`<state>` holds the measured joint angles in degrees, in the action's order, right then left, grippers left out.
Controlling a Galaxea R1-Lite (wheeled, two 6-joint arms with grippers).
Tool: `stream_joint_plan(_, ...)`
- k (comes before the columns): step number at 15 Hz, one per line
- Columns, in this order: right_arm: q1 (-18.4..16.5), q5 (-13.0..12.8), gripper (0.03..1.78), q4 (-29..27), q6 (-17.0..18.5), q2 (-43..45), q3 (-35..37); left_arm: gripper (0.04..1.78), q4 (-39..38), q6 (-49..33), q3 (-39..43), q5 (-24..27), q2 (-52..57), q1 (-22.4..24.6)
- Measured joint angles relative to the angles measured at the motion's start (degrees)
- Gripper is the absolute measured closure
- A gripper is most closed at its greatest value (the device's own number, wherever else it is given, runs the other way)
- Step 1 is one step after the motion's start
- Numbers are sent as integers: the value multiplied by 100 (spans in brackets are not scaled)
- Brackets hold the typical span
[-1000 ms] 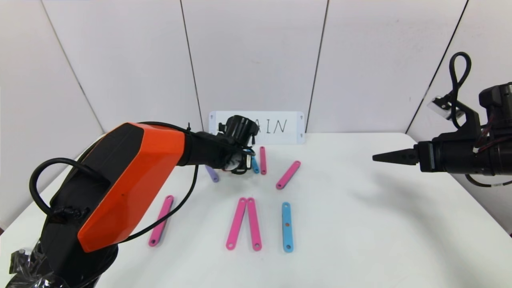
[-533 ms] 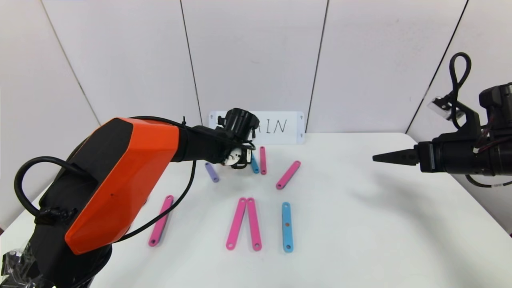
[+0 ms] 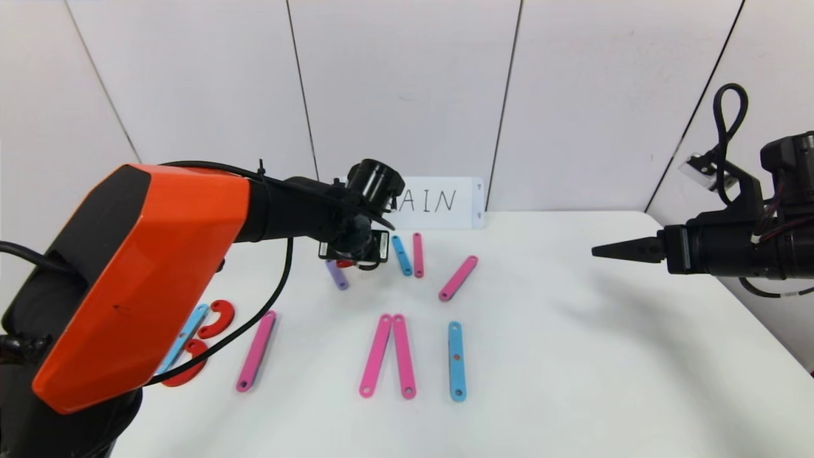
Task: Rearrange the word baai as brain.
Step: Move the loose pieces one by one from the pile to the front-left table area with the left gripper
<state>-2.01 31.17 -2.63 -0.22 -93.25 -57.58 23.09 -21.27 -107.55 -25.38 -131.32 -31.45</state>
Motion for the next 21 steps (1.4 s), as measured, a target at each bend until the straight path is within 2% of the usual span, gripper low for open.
stream_joint_plan(3, 0, 0, 8, 0, 0, 0, 0, 153, 193, -204, 614, 6, 477, 20)
stream_joint_plan(11, 4, 0, 8, -4, -2, -2, 9, 153, 74, -786, 2466, 41, 1531, 50)
stream_joint_plan(17, 15, 0, 8, -6, -2, -6, 11, 153, -964, -752, 3651, 195, 1796, 254)
stream_joint_plan(21, 28, 0, 8, -6, -2, -16, 13, 153, -1000, -744, 3850, 304, 1829, 296)
